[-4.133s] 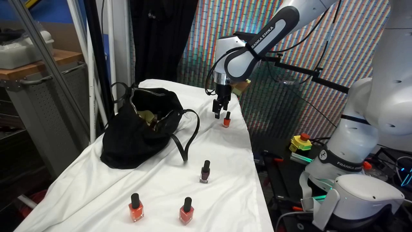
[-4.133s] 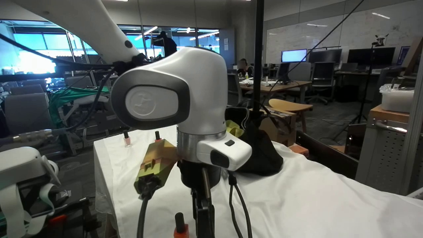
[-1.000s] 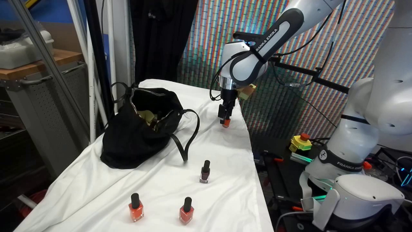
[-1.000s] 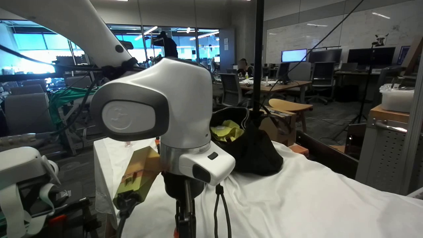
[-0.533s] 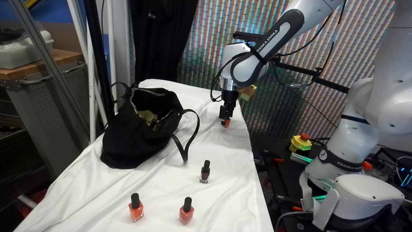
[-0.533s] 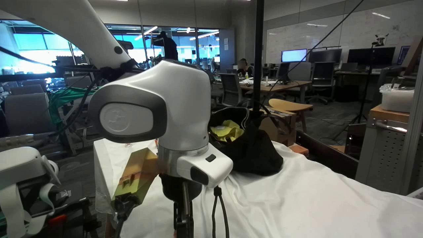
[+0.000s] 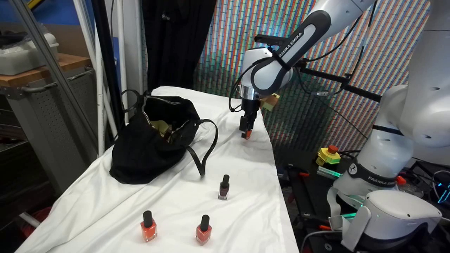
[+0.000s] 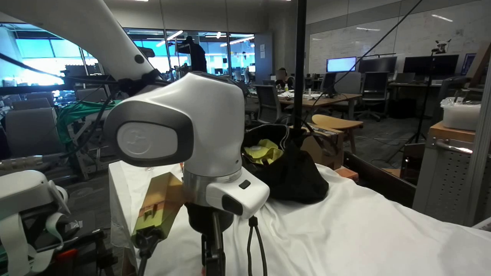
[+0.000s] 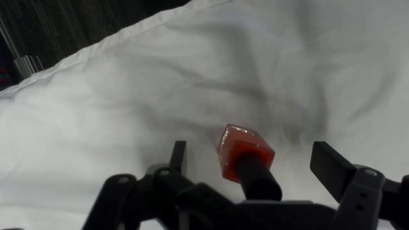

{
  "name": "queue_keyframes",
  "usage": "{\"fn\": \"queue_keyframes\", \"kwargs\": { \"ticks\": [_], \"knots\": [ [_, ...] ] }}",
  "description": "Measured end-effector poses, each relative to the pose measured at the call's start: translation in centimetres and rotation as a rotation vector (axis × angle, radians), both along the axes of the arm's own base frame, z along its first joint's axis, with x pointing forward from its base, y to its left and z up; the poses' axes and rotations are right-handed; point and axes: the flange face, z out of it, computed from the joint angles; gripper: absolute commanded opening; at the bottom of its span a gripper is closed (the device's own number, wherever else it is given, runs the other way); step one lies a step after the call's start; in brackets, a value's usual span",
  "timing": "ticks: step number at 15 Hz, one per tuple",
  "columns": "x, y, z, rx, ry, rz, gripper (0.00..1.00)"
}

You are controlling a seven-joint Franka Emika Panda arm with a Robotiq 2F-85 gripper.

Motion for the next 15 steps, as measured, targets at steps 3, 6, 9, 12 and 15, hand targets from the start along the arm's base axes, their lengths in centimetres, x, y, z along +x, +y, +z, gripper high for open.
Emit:
{"fn": "queue_keyframes", "kwargs": {
  "ticks": [3,6,9,12,15],
  "knots": [
    [-0.09,0.06,-0.45,0.005,0.009,0.004,1.00],
    [-0.08,0.06,-0.61,0.006,0.010,0.008,1.00],
    [-0.04,0.04,-0.61,0.006,0.010,0.012,1.00],
    [-0.03,0.03,-0.62,0.007,0.010,0.015,0.74],
    [-0.02,0.03,-0.62,0.007,0.010,0.017,0.54]
  ]
}}
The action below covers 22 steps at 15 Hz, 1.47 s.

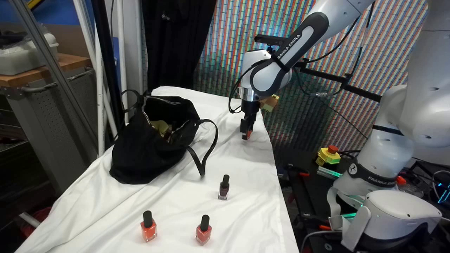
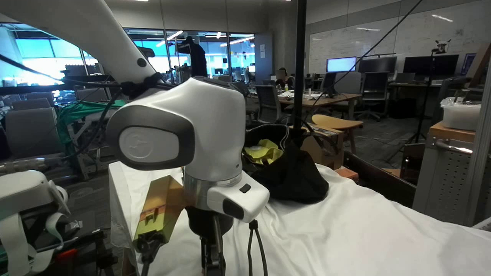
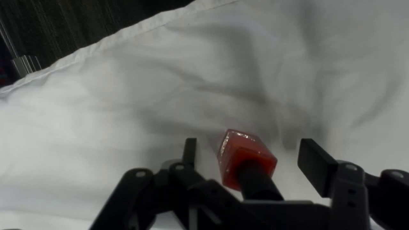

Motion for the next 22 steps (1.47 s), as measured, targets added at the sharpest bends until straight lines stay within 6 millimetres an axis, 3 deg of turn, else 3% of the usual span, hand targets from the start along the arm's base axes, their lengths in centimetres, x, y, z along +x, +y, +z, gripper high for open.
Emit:
{"fn": "queue_keyframes", "kwargs": {
  "ticks": [6,16,22],
  "knots": [
    [0.0,0.0,-0.1,0.001,0.002,0.002,0.15],
    [0.6,0.5,0.2,-0.027,0.008,0.047,0.15],
    [3.8,3.6,4.0,-0.141,-0.037,0.167,0.15]
  ]
}}
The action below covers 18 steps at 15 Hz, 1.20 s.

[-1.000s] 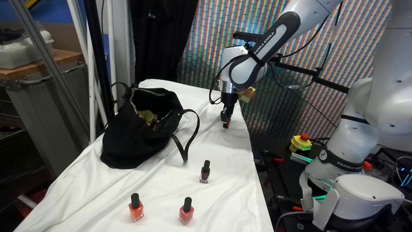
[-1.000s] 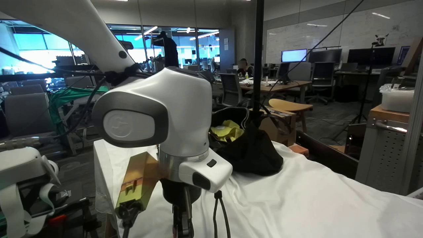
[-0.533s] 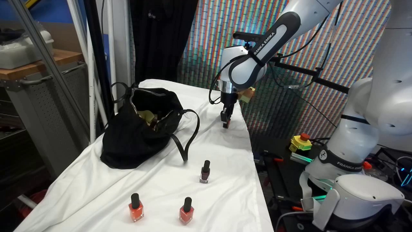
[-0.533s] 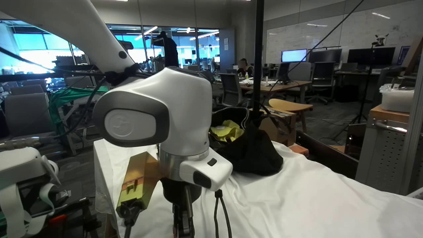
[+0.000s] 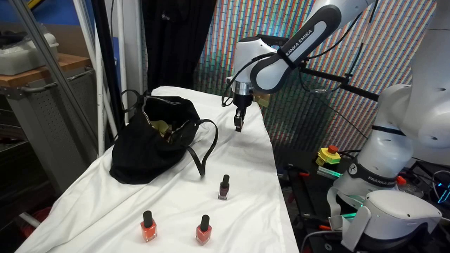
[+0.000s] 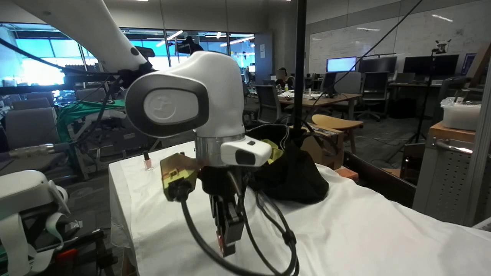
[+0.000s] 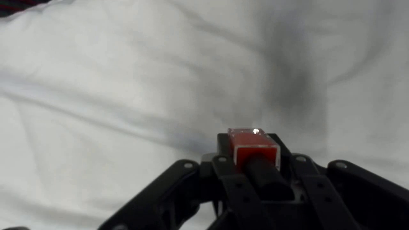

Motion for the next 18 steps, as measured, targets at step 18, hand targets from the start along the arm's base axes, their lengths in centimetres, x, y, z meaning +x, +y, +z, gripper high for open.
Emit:
{"fn": "queue_keyframes", "kwargs": {
  "ticks": [18],
  "knots": [
    [11.1,14.7,12.6,0.000,-0.410,0.313,0.15]
  ]
}}
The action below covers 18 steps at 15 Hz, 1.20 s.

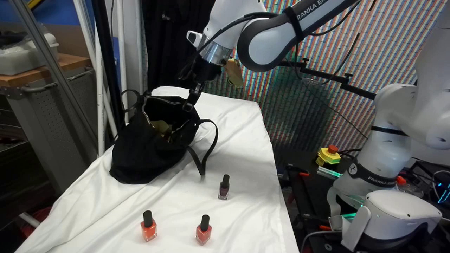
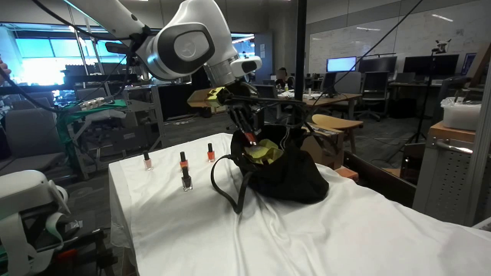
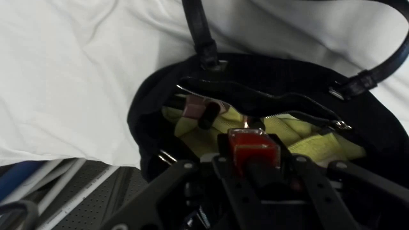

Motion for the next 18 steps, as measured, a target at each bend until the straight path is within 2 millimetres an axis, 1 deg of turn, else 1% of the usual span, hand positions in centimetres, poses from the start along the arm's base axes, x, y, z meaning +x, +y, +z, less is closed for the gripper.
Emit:
{"fn": "queue_keyframes", "kwargs": {
  "ticks": [2,5,8,10,11,12,13,15,17,18],
  "knots": [
    [0.8,1.4,0.2,0.034,-0.024,0.016,0.15],
    [1.8,3.4,-0.1,0.074,-0.053,0.037,0.15],
    [3.1,5.1,-1.0,0.108,-0.076,0.050,0.15],
    [4.1,5.8,-1.7,0.118,-0.090,0.056,0.15],
    [4.6,5.9,-2.2,0.119,-0.093,0.058,0.65],
    [5.0,5.9,-2.6,0.121,-0.093,0.057,0.66],
    [5.4,6.0,-2.9,0.122,-0.094,0.056,0.69],
    [6.0,6.0,-3.2,0.123,-0.095,0.056,0.84],
    [6.3,6.0,-3.0,0.121,-0.100,0.059,0.98],
    [6.3,6.0,-2.9,0.119,-0.101,0.060,1.00]
  ]
}}
